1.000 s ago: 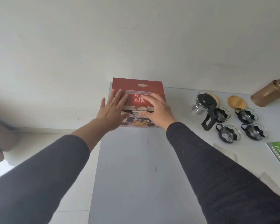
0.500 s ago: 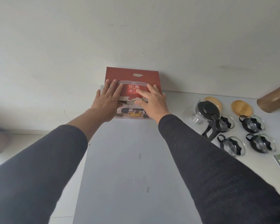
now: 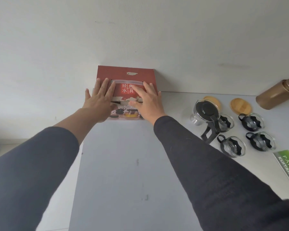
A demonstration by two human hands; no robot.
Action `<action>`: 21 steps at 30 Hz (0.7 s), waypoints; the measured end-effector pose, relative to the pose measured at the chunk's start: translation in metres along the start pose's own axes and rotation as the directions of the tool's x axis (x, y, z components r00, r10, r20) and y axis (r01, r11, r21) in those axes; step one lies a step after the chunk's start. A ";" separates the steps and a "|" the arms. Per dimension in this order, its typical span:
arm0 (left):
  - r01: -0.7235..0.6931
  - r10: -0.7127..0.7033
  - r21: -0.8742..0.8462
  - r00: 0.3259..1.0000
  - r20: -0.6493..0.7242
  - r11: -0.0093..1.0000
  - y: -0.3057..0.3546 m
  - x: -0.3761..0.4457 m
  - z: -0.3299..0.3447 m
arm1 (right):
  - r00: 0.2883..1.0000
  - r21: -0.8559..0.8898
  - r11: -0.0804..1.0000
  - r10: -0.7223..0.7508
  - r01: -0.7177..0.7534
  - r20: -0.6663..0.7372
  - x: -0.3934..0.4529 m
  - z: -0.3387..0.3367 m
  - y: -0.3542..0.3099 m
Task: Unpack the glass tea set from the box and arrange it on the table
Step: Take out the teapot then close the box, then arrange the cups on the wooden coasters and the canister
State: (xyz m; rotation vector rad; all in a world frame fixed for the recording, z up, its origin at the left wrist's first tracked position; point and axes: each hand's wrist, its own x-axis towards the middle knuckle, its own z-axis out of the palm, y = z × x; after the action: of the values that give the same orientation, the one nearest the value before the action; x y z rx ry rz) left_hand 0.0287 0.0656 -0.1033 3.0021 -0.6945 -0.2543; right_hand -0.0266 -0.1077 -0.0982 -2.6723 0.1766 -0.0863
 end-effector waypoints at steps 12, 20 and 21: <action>-0.130 0.111 -0.120 0.982 -0.154 0.984 0.081 -0.043 -0.041 | 0.931 0.054 0.981 0.196 -0.188 -0.308 -0.076 -0.081 0.025; -0.274 0.243 -0.084 0.932 -0.270 0.958 0.189 -0.073 -0.094 | 0.881 -0.032 0.967 0.218 -0.254 -0.421 -0.138 -0.188 0.085; -0.280 0.249 -0.071 0.926 -0.284 0.957 0.205 -0.076 -0.100 | 0.886 -0.066 0.967 0.197 -0.246 -0.419 -0.148 -0.203 0.094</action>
State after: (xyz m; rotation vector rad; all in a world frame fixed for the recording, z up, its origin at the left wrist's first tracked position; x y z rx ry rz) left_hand -0.1097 -0.0840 0.0237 2.7193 -1.0027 0.1277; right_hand -0.2018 -0.2598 0.0359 -2.6947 0.6388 -0.5825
